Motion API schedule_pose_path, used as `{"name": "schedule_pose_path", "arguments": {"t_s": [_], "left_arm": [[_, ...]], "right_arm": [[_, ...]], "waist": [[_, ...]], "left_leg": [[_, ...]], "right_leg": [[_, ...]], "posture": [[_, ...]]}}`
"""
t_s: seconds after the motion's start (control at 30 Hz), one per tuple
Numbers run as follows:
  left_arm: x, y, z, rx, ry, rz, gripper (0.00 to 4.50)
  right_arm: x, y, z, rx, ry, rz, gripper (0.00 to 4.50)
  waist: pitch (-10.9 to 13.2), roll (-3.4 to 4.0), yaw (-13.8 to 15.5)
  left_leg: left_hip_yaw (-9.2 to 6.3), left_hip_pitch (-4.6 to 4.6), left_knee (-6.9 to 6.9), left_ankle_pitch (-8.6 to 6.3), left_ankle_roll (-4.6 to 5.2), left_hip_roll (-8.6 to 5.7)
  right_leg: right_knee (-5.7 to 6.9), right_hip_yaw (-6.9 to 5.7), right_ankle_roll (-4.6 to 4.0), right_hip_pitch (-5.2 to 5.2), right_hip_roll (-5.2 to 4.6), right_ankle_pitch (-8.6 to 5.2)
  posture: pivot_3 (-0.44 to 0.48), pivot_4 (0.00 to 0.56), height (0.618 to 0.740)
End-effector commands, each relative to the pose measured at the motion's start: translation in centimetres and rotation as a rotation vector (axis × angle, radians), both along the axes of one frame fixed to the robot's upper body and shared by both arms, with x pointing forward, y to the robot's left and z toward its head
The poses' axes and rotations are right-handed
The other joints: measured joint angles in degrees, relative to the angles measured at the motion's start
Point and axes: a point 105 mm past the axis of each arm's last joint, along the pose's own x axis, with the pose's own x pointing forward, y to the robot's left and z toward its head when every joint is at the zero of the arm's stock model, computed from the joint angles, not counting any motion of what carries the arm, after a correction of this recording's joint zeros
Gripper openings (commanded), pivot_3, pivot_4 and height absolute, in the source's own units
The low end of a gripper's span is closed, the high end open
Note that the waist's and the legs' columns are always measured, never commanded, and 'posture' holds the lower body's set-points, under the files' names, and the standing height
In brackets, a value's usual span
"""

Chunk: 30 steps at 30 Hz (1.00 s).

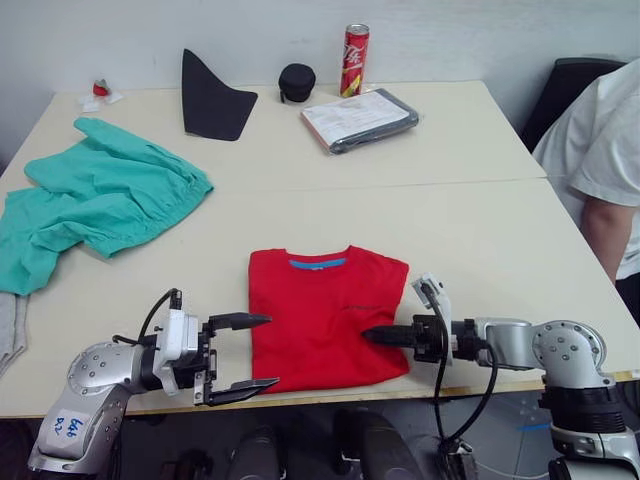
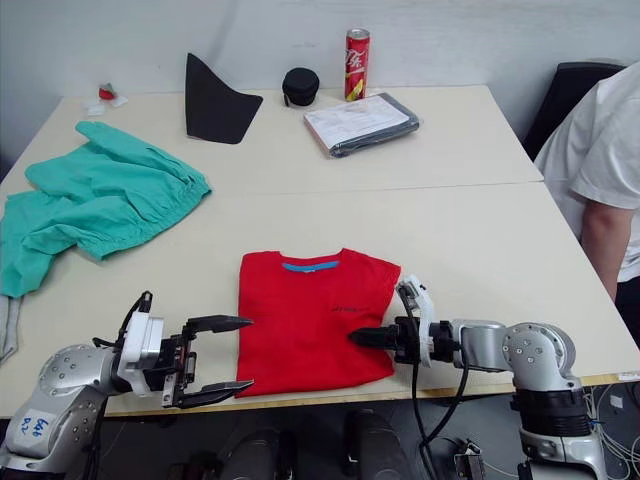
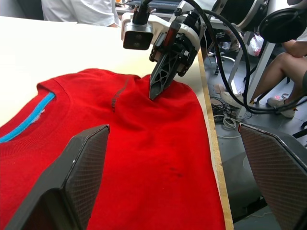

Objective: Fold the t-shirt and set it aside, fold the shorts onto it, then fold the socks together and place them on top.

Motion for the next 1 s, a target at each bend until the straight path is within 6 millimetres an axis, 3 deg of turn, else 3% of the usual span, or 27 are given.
{"name": "schedule_pose_path", "arguments": {"t_s": [0.03, 0.13, 0.37, 0.53, 0.63, 0.8, 1.0], "left_arm": [[0.3, 0.4, 0.2, 0.008, -0.027, 0.020, 4.50], [0.6, 0.4, 0.2, 0.006, -0.033, 0.029, 4.50], [1.6, 0.5, 0.3, 0.001, -0.048, 0.048, 4.50], [2.3, 0.4, 0.5, 0.003, -0.061, 0.042, 4.50], [2.6, 0.5, 0.7, 0.005, -0.066, 0.045, 4.50], [2.9, 0.8, 0.9, 0.015, -0.073, 0.053, 4.50], [3.2, 1.4, 1.0, 0.032, -0.087, 0.078, 4.50]], "right_arm": [[0.4, -3.1, -0.8, -0.072, 0.009, -0.117, 0.02], [0.4, -5.4, -0.4, -0.092, -0.009, -0.185, 0.02], [0.6, -14.3, 1.4, -0.227, -0.123, -0.423, 0.02], [0.1, -23.9, 0.9, -0.402, -0.133, -0.661, 0.02], [-0.3, -27.8, 0.5, -0.487, -0.150, -0.750, 0.02], [-0.3, -30.1, 0.6, -0.549, -0.177, -0.807, 0.02], [0.0, -29.2, -0.3, -0.506, -0.168, -0.816, 0.02]], "waist": [[-0.01, -0.02, 0.06], [-0.04, 0.09, 0.90], [-0.05, 0.41, 1.76], [-0.05, 0.47, 1.67], [-0.05, 0.48, 1.66], [-0.05, 0.50, 1.57], [-0.06, 0.54, 1.52]], "left_leg": [[0.00, 0.00, 0.01, -0.04, 0.11, -0.01], [0.00, -0.07, 0.03, -0.04, 0.31, -0.17], [0.12, -0.70, 0.31, -0.19, 0.66, -0.32], [0.29, -0.73, 0.34, -0.23, 0.74, -0.32], [0.35, -0.71, 0.43, -0.25, 0.76, -0.32], [0.35, -0.71, 0.56, -0.25, 0.76, -0.29], [0.35, -0.70, 0.61, -0.24, 0.75, -0.26]], "right_leg": [[-0.05, 0.00, 0.03, 0.02, -0.01, 0.04], [-0.17, 0.00, 0.15, 0.03, -0.19, 0.13], [-0.88, -0.01, 0.79, -0.13, -0.33, 0.51], [-1.11, -0.01, 0.91, -0.11, -0.30, 0.58], [-1.13, -0.01, 0.95, -0.08, -0.29, 0.61], [-1.10, 0.01, 0.96, -0.05, -0.29, 0.70], [-1.10, 0.07, 0.91, -0.04, -0.28, 0.82]], "posture": [[0.000, 0.150, 0.740], [0.000, 0.150, 0.740], [0.000, 0.150, 0.740], [0.000, 0.150, 0.740], [0.000, 0.150, 0.740], [0.000, 0.150, 0.740], [0.000, 0.150, 0.740]]}}
